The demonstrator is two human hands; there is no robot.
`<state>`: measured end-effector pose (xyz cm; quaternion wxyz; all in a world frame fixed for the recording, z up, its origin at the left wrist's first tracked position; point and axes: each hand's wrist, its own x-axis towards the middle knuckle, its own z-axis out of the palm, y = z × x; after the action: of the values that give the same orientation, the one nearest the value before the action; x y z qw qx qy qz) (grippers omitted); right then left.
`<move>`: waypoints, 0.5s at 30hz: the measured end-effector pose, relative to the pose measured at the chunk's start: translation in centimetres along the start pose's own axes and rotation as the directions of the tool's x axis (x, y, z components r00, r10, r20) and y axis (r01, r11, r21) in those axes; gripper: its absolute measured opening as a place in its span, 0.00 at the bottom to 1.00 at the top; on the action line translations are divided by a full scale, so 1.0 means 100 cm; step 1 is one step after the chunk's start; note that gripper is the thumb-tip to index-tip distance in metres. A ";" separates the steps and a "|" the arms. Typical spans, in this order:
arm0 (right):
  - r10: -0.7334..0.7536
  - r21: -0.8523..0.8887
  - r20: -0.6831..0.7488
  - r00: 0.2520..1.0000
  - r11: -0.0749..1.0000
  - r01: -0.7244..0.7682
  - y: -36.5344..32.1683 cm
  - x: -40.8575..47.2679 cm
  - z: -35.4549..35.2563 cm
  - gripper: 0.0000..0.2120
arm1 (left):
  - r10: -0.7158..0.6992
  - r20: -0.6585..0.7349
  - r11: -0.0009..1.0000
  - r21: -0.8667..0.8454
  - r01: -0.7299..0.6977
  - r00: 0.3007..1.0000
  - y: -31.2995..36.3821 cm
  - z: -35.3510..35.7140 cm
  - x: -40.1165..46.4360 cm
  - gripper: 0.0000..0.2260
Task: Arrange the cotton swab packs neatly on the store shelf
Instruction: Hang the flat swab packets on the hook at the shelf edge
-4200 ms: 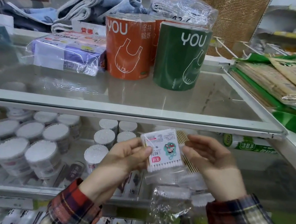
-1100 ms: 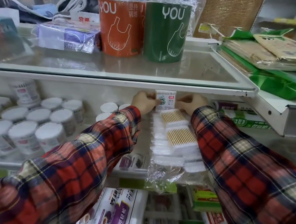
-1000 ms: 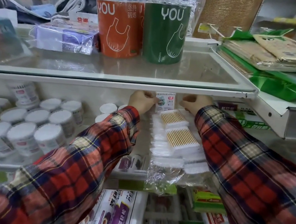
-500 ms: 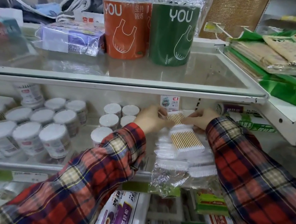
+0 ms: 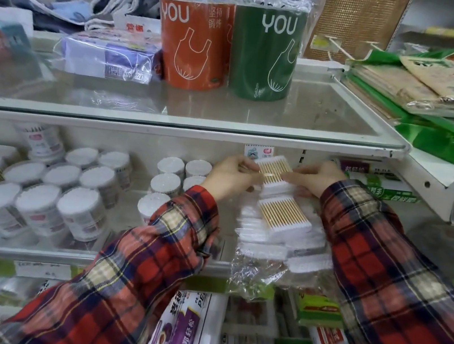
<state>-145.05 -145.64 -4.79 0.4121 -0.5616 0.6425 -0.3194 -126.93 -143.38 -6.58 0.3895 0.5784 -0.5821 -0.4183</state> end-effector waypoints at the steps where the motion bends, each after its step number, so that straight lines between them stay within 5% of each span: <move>1: -0.029 0.052 -0.003 1.000 0.998 0.029 -0.002 -0.006 -0.002 0.15 | 0.022 -0.004 0.999 -0.035 -0.022 1.000 0.004 -0.002 -0.005 0.08; 7: -0.150 0.241 -0.047 0.988 0.958 0.157 -0.002 -0.053 -0.003 0.09 | 0.075 -0.078 0.987 -0.139 -0.085 0.994 0.017 -0.007 -0.035 0.04; 15: -0.080 0.208 0.014 0.997 0.975 0.075 0.011 -0.078 0.016 0.14 | -0.004 -0.039 0.964 -0.265 -0.007 0.999 0.001 -0.015 -0.068 0.11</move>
<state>-143.94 -137.66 -5.15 0.4629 -0.5437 0.5786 -0.3941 -125.37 -136.66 -5.81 0.4750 0.5288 -0.5137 -0.4806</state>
